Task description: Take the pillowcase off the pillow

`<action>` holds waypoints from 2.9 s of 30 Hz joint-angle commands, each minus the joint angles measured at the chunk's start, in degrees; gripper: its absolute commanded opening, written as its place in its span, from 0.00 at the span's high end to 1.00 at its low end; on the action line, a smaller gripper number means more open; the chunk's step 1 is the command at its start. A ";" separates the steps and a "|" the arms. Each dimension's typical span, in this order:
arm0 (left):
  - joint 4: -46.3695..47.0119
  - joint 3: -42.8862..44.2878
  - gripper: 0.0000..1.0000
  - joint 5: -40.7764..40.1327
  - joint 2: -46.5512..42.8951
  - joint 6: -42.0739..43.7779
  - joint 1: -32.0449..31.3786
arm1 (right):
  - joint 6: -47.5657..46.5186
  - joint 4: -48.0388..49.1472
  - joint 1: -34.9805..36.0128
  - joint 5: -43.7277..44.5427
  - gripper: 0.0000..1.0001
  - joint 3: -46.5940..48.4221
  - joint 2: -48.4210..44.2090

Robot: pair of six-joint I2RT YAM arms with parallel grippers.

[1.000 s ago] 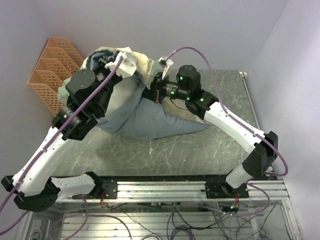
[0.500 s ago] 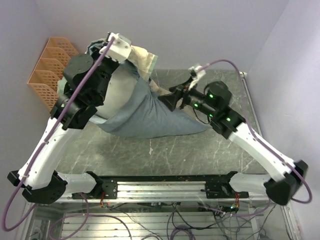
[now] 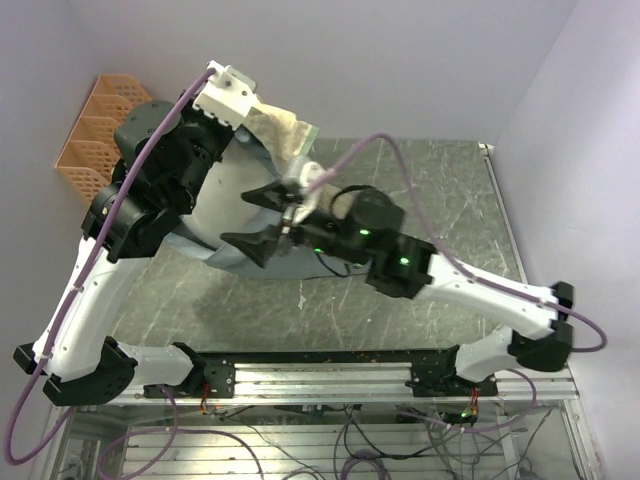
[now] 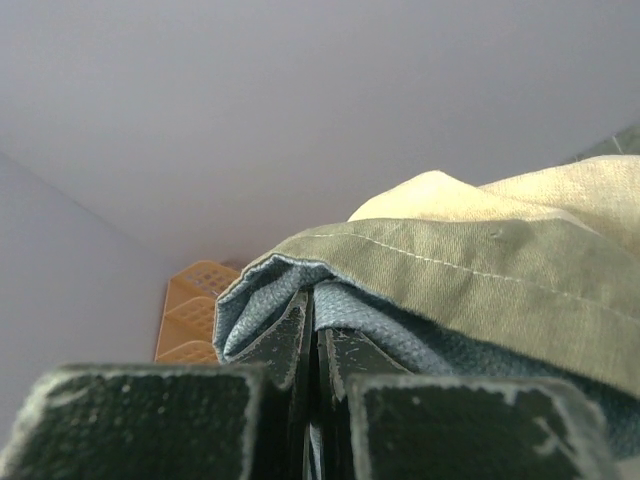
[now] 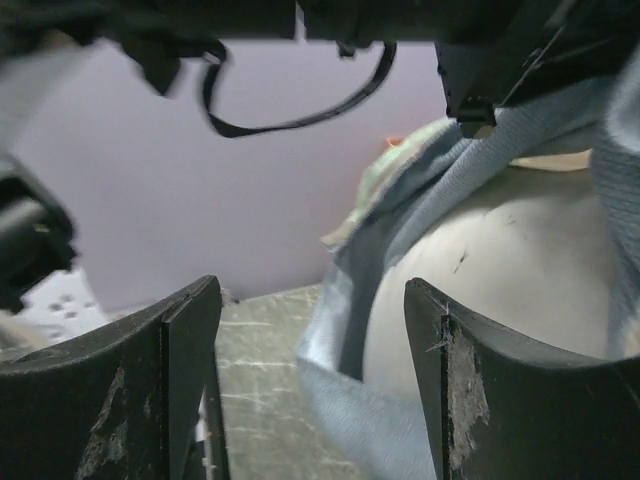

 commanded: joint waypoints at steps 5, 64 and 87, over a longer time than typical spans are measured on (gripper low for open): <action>-1.60 3.27 0.93 0.73 -0.86 -1.38 -0.05 | -8.13 -10.46 -3.13 11.93 0.23 10.31 12.66; 1.48 -6.01 0.93 1.52 -6.22 -3.87 -0.15 | 9.66 21.97 -5.99 -21.84 1.00 -5.20 16.87; 20.47 -16.31 0.93 -13.04 -4.09 0.45 3.16 | 4.79 12.00 0.07 -30.25 1.00 -29.76 -10.99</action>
